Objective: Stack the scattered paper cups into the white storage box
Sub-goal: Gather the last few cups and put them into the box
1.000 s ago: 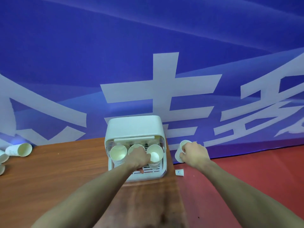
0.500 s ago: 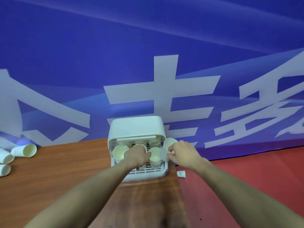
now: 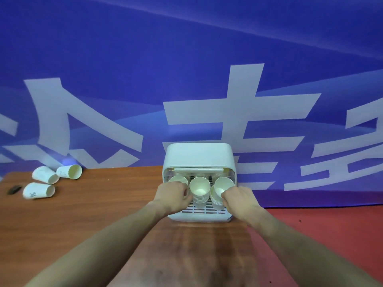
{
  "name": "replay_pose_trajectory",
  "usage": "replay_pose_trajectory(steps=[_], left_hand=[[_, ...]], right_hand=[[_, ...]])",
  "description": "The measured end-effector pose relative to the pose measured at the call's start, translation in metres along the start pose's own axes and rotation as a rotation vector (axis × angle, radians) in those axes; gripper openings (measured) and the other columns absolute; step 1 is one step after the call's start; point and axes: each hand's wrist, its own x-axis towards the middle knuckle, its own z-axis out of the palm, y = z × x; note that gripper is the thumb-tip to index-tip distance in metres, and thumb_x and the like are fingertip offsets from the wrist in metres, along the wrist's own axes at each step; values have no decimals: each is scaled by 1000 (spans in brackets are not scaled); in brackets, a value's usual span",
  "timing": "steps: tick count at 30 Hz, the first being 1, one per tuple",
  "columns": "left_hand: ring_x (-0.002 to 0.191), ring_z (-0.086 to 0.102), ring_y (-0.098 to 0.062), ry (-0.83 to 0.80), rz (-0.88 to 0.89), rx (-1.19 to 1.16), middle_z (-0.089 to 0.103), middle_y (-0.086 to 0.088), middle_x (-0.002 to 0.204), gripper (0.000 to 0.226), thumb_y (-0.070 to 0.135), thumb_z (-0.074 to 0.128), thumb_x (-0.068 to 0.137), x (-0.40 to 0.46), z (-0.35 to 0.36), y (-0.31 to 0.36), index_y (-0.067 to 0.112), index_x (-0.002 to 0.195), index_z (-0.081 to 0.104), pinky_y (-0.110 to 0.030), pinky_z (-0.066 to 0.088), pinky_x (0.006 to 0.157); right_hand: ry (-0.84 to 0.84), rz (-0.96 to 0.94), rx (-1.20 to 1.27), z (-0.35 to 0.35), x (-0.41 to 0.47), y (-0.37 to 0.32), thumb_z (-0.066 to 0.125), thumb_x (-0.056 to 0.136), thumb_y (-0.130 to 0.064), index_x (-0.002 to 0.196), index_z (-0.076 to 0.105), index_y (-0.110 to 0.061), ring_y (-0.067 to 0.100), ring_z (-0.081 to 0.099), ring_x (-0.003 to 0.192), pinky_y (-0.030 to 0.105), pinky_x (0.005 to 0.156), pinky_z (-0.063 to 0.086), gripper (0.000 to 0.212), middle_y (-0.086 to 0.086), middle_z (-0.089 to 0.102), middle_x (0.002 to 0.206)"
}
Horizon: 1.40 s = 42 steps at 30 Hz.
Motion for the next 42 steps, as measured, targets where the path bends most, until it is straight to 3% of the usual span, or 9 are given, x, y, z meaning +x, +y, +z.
replay_pose_trajectory(steps=[5, 11, 16, 25, 31, 35, 42], left_hand=[[71, 51, -23, -11, 9, 31, 66, 4, 86, 39, 52, 36, 95, 1, 3, -7, 22, 86, 60, -31, 43, 67], [89, 63, -24, -54, 6, 45, 68, 3, 92, 34, 53, 43, 91, 6, 6, -13, 25, 95, 62, -31, 41, 69], [87, 64, -25, -37, -1, 44, 67, 2, 89, 35, 53, 42, 90, 3, 1, -17, 24, 94, 63, -31, 42, 69], [91, 64, -26, 45, -52, -7, 67, 0, 95, 38, 56, 42, 89, -22, -24, -36, 25, 97, 63, -33, 47, 74], [78, 61, -24, 138, -242, -209, 66, 4, 80, 38, 55, 45, 86, -51, -53, -87, 21, 76, 59, -30, 44, 68], [83, 63, -23, 165, -331, -205, 67, 3, 84, 39, 58, 46, 87, -80, -59, -135, 23, 79, 61, -31, 46, 71], [86, 63, -21, 139, -501, -216, 69, 3, 92, 36, 58, 46, 89, -133, -60, -225, 26, 91, 65, -30, 48, 74]], right_hand=[[-63, 13, -27, 9, 13, -5, 49, 90, -8, 99, 65, -19, 27, 66, 93, 30, 64, 35, 22, 3, 68, 100], [-104, 14, 28, 11, 19, -8, 47, 90, -12, 104, 58, -18, 28, 64, 96, 31, 64, 35, 19, 5, 66, 104], [-34, -1, 56, 1, 14, -8, 46, 93, -22, 105, 56, -17, 30, 63, 96, 32, 66, 35, 17, 7, 67, 105], [173, -93, 66, -52, 4, -45, 42, 97, -40, 103, 62, -17, 28, 63, 96, 36, 73, 44, 31, 5, 68, 103], [224, -95, 205, -96, 16, -95, 42, 95, -43, 97, 61, -19, 31, 63, 94, 37, 73, 43, 31, 7, 68, 99], [210, -131, 243, -117, 31, -132, 42, 94, -40, 90, 57, -24, 30, 62, 92, 34, 72, 42, 23, 5, 67, 96], [175, -211, 232, -138, 56, -209, 40, 92, -45, 88, 52, -20, 29, 62, 90, 36, 74, 47, 28, 4, 65, 91]])
